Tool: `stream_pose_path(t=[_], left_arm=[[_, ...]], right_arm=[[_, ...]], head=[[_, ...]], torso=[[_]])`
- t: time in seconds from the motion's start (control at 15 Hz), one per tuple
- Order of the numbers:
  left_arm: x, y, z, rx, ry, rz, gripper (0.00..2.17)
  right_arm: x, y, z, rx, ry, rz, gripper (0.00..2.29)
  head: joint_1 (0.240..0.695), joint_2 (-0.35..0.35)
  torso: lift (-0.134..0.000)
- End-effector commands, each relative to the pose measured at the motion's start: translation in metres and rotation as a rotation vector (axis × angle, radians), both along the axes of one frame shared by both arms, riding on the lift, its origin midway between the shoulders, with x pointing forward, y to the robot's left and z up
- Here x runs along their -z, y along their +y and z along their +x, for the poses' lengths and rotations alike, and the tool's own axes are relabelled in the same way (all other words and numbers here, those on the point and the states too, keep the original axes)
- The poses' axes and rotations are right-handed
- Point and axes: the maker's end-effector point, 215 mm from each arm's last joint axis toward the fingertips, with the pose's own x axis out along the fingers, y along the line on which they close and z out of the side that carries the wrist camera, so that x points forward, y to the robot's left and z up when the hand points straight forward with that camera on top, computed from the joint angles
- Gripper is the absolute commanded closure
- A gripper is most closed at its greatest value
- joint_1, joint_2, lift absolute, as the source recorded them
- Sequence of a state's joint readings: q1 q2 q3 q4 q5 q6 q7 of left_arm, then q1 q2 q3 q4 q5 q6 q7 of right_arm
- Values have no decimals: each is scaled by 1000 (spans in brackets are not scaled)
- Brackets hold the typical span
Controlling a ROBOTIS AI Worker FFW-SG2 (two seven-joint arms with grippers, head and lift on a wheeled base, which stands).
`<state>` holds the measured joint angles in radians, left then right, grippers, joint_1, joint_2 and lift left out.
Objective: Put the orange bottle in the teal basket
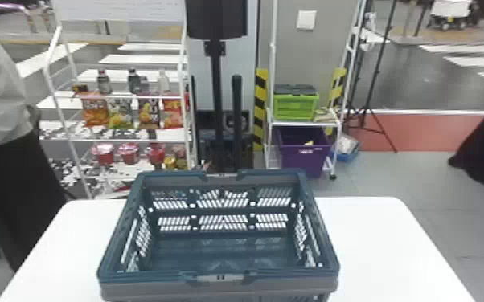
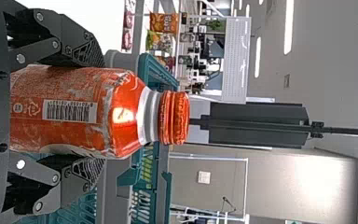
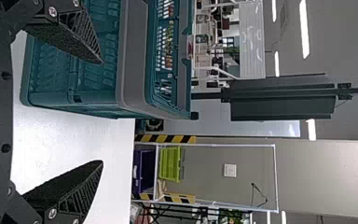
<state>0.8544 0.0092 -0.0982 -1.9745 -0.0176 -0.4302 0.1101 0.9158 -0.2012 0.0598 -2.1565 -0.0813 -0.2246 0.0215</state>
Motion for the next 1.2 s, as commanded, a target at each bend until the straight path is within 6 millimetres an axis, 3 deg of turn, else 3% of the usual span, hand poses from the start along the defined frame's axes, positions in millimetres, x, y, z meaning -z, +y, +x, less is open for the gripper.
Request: stream_pose_path(t=[0.0,0.53,0.87,1.13], left_arm=[[-1,0,0,-1,-3,-1,532],[-5,1,0,0,-7,1,532],[-65,27,7,-8,-62,46,532],[-82,60,46,43,63,145,529]], right_arm=[[1,0,0,2,1,1,127],[1,0,0,3,3,2,127],[4,-1,1,3,4,0,127],[7,-2,3,4,8,-3,127]], head=[[499,0],[499,0],[499,0],[499,0]], torso=[[0],[0],[0],[0]])
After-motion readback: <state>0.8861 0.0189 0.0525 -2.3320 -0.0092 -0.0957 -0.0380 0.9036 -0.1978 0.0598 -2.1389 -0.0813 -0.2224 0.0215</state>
